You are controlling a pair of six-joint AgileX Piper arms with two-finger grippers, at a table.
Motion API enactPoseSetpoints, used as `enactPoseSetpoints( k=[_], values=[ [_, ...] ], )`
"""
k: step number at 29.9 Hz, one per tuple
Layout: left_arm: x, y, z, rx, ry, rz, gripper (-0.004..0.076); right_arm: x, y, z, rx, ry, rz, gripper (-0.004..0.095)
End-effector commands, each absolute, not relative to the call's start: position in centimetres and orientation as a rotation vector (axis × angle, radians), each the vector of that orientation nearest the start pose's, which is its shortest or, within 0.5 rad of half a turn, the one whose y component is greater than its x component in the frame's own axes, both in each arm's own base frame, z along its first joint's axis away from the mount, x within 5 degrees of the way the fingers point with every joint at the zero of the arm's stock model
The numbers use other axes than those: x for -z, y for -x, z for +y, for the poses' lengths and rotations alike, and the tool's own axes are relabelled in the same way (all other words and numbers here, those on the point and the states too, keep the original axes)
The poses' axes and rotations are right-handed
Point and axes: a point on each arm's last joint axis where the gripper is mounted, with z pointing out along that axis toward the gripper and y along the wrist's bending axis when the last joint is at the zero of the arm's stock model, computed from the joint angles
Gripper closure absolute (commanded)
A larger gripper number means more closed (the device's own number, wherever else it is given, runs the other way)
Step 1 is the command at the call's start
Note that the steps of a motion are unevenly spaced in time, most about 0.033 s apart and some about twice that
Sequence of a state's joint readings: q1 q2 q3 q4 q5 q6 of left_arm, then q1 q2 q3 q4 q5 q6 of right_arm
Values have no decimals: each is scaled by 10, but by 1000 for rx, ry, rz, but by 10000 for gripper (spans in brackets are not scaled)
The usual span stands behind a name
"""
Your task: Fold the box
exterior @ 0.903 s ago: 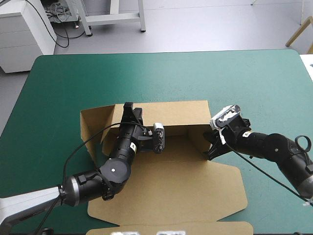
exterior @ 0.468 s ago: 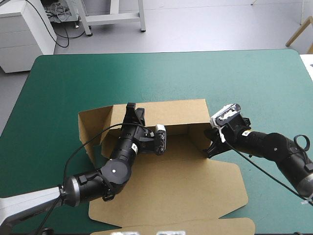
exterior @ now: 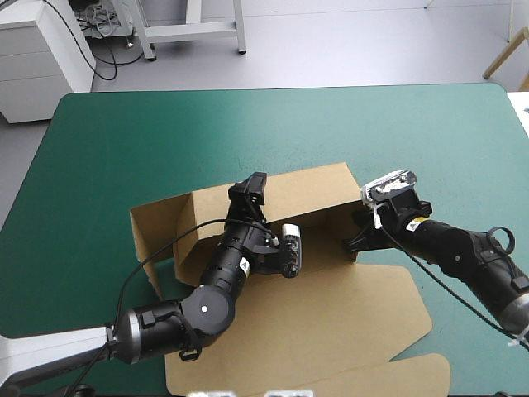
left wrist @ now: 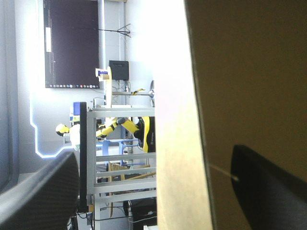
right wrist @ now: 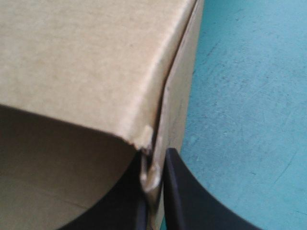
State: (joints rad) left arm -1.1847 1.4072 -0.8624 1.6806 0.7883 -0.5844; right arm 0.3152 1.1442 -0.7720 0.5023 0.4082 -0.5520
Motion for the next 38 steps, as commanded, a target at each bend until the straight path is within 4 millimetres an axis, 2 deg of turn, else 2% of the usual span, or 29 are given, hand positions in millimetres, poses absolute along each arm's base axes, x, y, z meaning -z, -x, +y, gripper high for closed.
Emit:
enactPoseSetpoints(
  k=[1, 8, 14, 17, 20, 23, 29, 34, 38],
  values=[
    [-328, -153, -252, -655, -1345, 1165, 88, -308, -225, 85, -290, 470, 2079, 926],
    [-369, -126, -271, -509, -1390, 1244, 88, -310, -227, 83, -277, 448, 2063, 926],
    [-403, -106, -273, -415, -1490, 1339, 94, -320, -230, 83, -258, 442, 2045, 926],
    [-420, -101, -269, -322, -1550, 1430, 134, -323, -230, 83, -260, 440, 2042, 926],
    [-435, -102, -262, -279, -1578, 1488, 225, -323, -230, 83, -259, 442, 2042, 926],
    [-451, -114, -253, -208, -1551, 1555, 365, -323, -230, 83, -261, 445, 2049, 926],
    [-473, -157, -223, -185, -1355, 1708, 718, -323, -230, 83, -260, 445, 2049, 926],
    [-476, -196, -183, -157, -1174, 1924, 720, -322, -229, 83, -254, 456, 2057, 926],
    [-477, -212, -150, -111, -1053, 2033, 720, -322, -229, 83, -246, 466, 2060, 926]
  ],
)
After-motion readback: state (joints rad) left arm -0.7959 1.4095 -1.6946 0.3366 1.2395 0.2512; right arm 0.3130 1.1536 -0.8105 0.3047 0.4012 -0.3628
